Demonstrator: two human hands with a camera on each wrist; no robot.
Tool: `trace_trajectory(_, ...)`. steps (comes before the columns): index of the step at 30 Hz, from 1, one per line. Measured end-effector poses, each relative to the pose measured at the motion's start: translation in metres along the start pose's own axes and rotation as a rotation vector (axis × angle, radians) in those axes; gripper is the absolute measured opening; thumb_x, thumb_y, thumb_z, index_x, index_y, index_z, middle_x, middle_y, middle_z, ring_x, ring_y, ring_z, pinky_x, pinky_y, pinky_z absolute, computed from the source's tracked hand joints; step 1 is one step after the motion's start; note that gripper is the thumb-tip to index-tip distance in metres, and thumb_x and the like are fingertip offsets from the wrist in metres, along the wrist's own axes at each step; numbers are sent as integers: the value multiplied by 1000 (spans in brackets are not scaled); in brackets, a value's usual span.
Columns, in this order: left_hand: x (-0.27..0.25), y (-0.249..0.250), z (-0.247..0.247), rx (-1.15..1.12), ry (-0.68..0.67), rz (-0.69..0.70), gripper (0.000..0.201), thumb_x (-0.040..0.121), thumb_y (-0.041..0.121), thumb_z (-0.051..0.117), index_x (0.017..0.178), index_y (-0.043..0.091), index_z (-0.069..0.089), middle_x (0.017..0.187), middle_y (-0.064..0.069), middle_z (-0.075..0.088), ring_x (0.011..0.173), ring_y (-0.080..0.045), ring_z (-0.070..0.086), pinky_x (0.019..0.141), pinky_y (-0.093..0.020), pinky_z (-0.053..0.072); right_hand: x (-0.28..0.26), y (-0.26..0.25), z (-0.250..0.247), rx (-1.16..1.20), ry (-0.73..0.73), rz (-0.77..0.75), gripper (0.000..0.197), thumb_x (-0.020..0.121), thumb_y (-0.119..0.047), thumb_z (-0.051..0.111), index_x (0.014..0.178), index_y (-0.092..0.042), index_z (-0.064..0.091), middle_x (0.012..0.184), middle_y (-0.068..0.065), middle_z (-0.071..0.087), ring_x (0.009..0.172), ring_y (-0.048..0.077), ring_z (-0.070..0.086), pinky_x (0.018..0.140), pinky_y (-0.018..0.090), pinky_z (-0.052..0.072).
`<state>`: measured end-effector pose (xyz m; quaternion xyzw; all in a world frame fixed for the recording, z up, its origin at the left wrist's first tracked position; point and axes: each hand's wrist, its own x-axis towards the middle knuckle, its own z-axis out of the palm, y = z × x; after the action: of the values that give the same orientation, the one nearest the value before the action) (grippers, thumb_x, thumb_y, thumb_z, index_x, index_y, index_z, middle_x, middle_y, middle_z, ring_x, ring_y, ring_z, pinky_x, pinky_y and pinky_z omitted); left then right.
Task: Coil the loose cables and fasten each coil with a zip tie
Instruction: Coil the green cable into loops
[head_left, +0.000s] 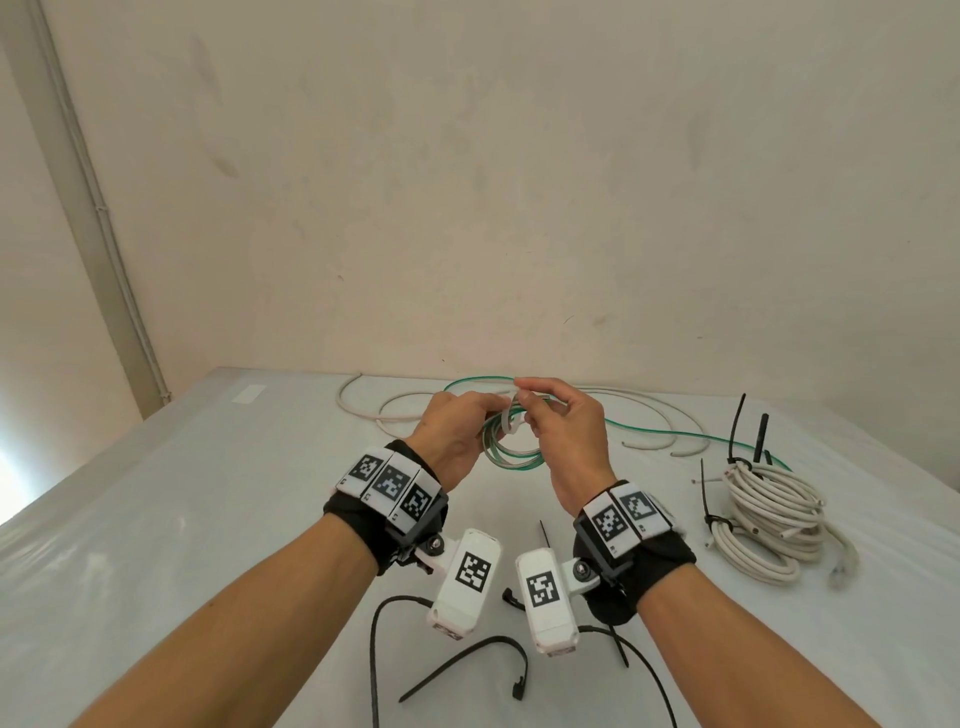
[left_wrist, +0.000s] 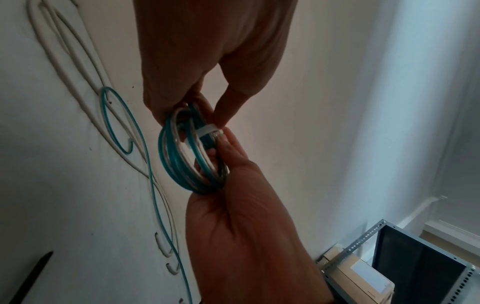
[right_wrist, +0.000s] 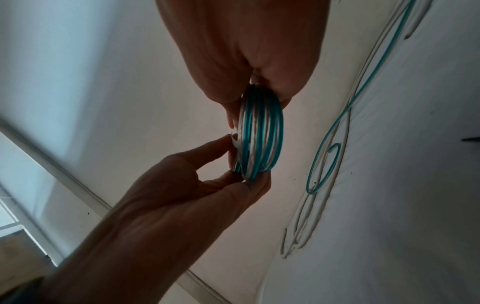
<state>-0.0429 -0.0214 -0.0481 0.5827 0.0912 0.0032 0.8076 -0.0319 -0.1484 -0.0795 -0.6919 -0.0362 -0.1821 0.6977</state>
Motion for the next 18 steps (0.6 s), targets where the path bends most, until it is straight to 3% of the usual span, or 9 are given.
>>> trace_trajectory(4, 2, -5, 4, 10, 65, 2, 41, 87, -8, 68, 124, -18, 52, 95, -27, 66, 75, -30, 65, 67, -37, 55, -2, 3, 0, -74, -30, -51, 14, 93, -20, 72, 92, -31, 81, 68, -3, 72, 66, 10, 58, 76, 39, 50)
trace_trajectory(7, -4, -8, 5, -11, 64, 25, 56, 70, 4, 75, 118, -17, 54, 94, -25, 63, 81, -31, 61, 74, -40, 51, -5, 0, 2, -91, -54, -73, 17, 94, -15, 71, 90, -27, 81, 83, -3, 78, 77, 12, 68, 83, 38, 54)
trace_trajectory(9, -8, -11, 6, 6, 12, 60, 32, 74, 4, 72, 100, -11, 61, 88, -21, 57, 84, -30, 54, 77, -41, 46, -4, -3, 1, -109, -62, -103, 19, 93, -10, 70, 90, -24, 81, 89, -6, 79, 87, 11, 73, 85, 34, 57)
trace_trajectory(11, -9, -12, 4, 10, -33, 76, 4, 88, -4, 66, 92, -6, 65, 82, -17, 55, 82, -29, 52, 78, -40, 46, -3, -5, -3, -122, -85, -117, 18, 94, -9, 70, 91, -22, 82, 88, -8, 79, 80, 5, 70, 76, 27, 52)
trace_trajectory(12, -9, -12, 1, 14, -51, 82, 2, 91, -6, 63, 90, -5, 65, 78, -16, 56, 80, -29, 53, 77, -39, 48, -3, -6, -5, -118, -99, -118, 18, 94, -9, 70, 91, -22, 82, 86, -8, 78, 73, 1, 66, 72, 23, 48)
trace_trajectory(16, -13, -1, -9, 18, -187, 39, 17, 93, -3, 58, 104, -11, 70, 86, -18, 64, 81, -27, 59, 75, -35, 52, -6, -12, -14, -35, -155, -105, 16, 94, -4, 69, 94, -14, 81, 78, -6, 75, 64, -1, 61, 67, 15, 44)
trace_trajectory(18, -15, 7, -12, 38, -203, -16, 19, 94, 9, 61, 104, -1, 74, 85, -13, 69, 82, -26, 61, 80, -38, 52, -7, -15, -15, -19, -196, -101, 13, 94, -3, 69, 98, -10, 79, 78, -3, 76, 62, -1, 62, 64, 13, 44)
